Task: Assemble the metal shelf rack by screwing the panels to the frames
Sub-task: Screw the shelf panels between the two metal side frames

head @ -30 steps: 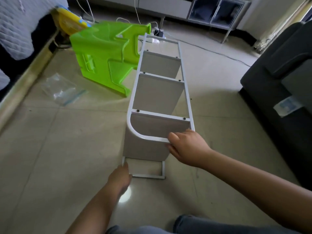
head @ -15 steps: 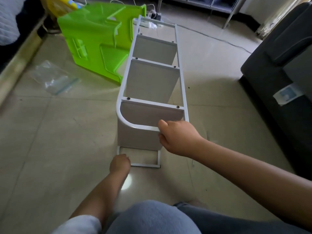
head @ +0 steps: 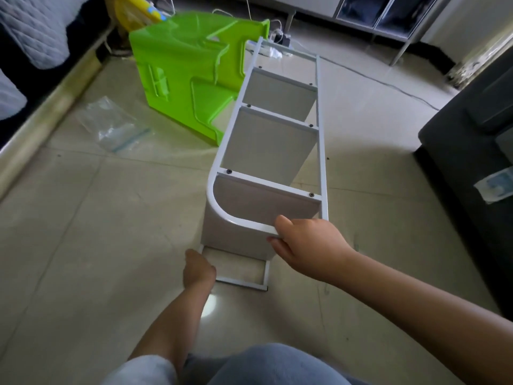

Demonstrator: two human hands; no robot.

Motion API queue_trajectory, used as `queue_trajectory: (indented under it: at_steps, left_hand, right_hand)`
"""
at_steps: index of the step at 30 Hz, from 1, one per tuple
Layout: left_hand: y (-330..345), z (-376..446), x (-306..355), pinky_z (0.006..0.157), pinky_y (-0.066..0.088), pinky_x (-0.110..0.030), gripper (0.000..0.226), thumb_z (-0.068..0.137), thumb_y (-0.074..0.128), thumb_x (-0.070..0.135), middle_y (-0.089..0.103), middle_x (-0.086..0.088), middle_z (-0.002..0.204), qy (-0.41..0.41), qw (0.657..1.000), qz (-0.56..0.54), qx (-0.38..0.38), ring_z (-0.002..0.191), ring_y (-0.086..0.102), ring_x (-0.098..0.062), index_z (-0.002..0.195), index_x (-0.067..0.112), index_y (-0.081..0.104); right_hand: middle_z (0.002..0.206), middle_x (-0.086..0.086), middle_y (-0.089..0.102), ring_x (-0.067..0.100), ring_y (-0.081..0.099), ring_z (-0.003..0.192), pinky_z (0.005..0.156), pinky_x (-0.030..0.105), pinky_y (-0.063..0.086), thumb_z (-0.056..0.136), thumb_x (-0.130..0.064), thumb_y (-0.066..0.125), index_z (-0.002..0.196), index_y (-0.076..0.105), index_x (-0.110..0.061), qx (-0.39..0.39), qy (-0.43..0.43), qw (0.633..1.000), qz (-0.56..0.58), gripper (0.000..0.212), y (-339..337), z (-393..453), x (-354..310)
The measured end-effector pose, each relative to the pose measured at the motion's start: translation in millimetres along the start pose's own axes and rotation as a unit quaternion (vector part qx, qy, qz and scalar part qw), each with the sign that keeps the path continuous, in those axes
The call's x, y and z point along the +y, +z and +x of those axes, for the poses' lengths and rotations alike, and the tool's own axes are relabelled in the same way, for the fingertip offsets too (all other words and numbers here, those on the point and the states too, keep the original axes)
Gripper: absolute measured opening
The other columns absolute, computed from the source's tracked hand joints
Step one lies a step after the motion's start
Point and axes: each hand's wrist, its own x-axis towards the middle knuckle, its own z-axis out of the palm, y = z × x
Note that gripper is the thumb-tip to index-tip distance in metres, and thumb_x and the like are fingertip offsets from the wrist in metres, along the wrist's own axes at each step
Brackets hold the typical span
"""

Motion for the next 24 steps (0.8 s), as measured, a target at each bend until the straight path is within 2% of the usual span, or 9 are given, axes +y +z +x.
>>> queue_trajectory:
  at_steps: [3, 7, 10, 13, 15, 17, 19, 22, 24]
  left_hand:
    - [-3, 1, 2, 0.092, 0.043, -0.035, 0.045, 0.086, 0.056, 0.009, 0.054, -0.022, 0.126, -0.023, 1.0, -0.008, -0.003, 0.116, 0.054, -0.035, 0.126, -0.005, 0.04]
    - [-13, -4, -1, 0.079, 0.05, -0.029, 0.031, 0.083, 0.057, 0.019, 0.069, -0.017, 0.103, -0.018, 0.998, 0.007, -0.063, 0.099, 0.065, -0.028, 0.104, -0.004, 0.064]
    - [-20, -11, -2, 0.084, 0.047, -0.028, 0.039, 0.086, 0.055, 0.025, 0.064, -0.016, 0.115, -0.003, 0.997, 0.027, -0.071, 0.107, 0.061, -0.027, 0.114, -0.001, 0.06]
    - [-28, -22, 4, 0.083, 0.042, -0.026, 0.04, 0.093, 0.052, 0.021, 0.055, -0.018, 0.127, 0.033, 0.997, 0.01, -0.072, 0.116, 0.055, -0.029, 0.123, -0.005, 0.049]
    - [-34, -30, 7, 0.074, 0.039, -0.024, 0.036, 0.094, 0.05, 0.016, 0.056, -0.021, 0.121, 0.058, 0.996, -0.015, -0.067, 0.106, 0.058, -0.03, 0.121, -0.007, 0.048]
    - [-41, -35, 10, 0.065, 0.042, -0.025, 0.023, 0.094, 0.048, 0.011, 0.062, -0.02, 0.096, 0.09, 0.993, -0.052, -0.058, 0.073, 0.063, -0.023, 0.109, -0.006, 0.05]
    - [-50, -36, 11, 0.046, 0.047, -0.024, 0.011, 0.095, 0.045, 0.007, 0.057, -0.011, 0.07, 0.105, 0.986, -0.122, -0.043, 0.037, 0.055, -0.011, 0.094, -0.004, 0.046]
    - [-68, -39, 21, 0.045, 0.053, -0.031, 0.019, 0.095, 0.05, 0.012, 0.057, -0.012, 0.067, 0.135, 0.973, -0.181, -0.037, 0.029, 0.053, -0.01, 0.08, 0.005, 0.041]
    - [-83, -46, 37, 0.037, 0.05, -0.028, 0.022, 0.094, 0.053, 0.01, 0.056, -0.013, 0.065, 0.178, 0.967, -0.18, -0.017, 0.028, 0.052, -0.01, 0.076, 0.005, 0.04]
  right_hand:
    - [0.062, -0.004, 0.037, 0.023, 0.048, 0.063, 0.057, 0.027, 0.037, 0.099, -0.04, 0.025, 0.087, 0.029, -0.017, -0.009, 0.001, 1.0, 0.008, 0.026, -1, 0, -1]
    - [0.068, -0.001, 0.045, 0.023, 0.05, 0.068, 0.061, 0.028, 0.039, 0.097, -0.047, 0.027, 0.09, 0.033, -0.017, -0.027, 0.018, 0.999, 0.013, 0.031, -7, -2, 7]
    - [0.092, 0.004, 0.063, 0.026, 0.061, 0.085, 0.071, 0.031, 0.048, 0.095, -0.053, 0.03, 0.111, 0.04, -0.019, -0.027, 0.033, 0.998, 0.039, 0.039, -13, -3, 13]
    - [0.109, 0.002, 0.063, 0.027, 0.061, 0.096, 0.078, 0.033, 0.05, 0.095, -0.051, 0.031, 0.13, 0.03, -0.022, 0.012, 0.026, 0.999, 0.038, 0.046, -20, -8, 13]
    - [0.117, 0.001, 0.058, 0.027, 0.059, 0.099, 0.074, 0.03, 0.047, 0.096, -0.048, 0.031, 0.134, 0.026, -0.023, 0.045, 0.012, 0.998, 0.041, 0.046, -28, -11, 12]
    - [0.112, 0.003, 0.059, 0.029, 0.059, 0.098, 0.066, 0.031, 0.038, 0.097, -0.046, 0.029, 0.118, 0.035, -0.019, 0.08, 0.019, 0.995, 0.062, 0.035, -36, -14, 14]
    - [0.097, 0.01, 0.063, 0.034, 0.059, 0.091, 0.061, 0.031, 0.032, 0.097, -0.044, 0.028, 0.093, 0.03, -0.017, 0.124, 0.052, 0.986, 0.094, 0.028, -43, -17, 19]
    - [0.084, 0.018, 0.063, 0.038, 0.058, 0.082, 0.058, 0.034, 0.029, 0.097, -0.039, 0.031, 0.086, 0.028, -0.012, 0.203, 0.087, 0.968, 0.119, 0.029, -56, -24, 36]
    - [0.072, 0.017, 0.057, 0.038, 0.054, 0.073, 0.056, 0.033, 0.025, 0.097, -0.039, 0.034, 0.082, 0.031, -0.011, 0.262, 0.1, 0.949, 0.145, 0.032, -69, -28, 50]
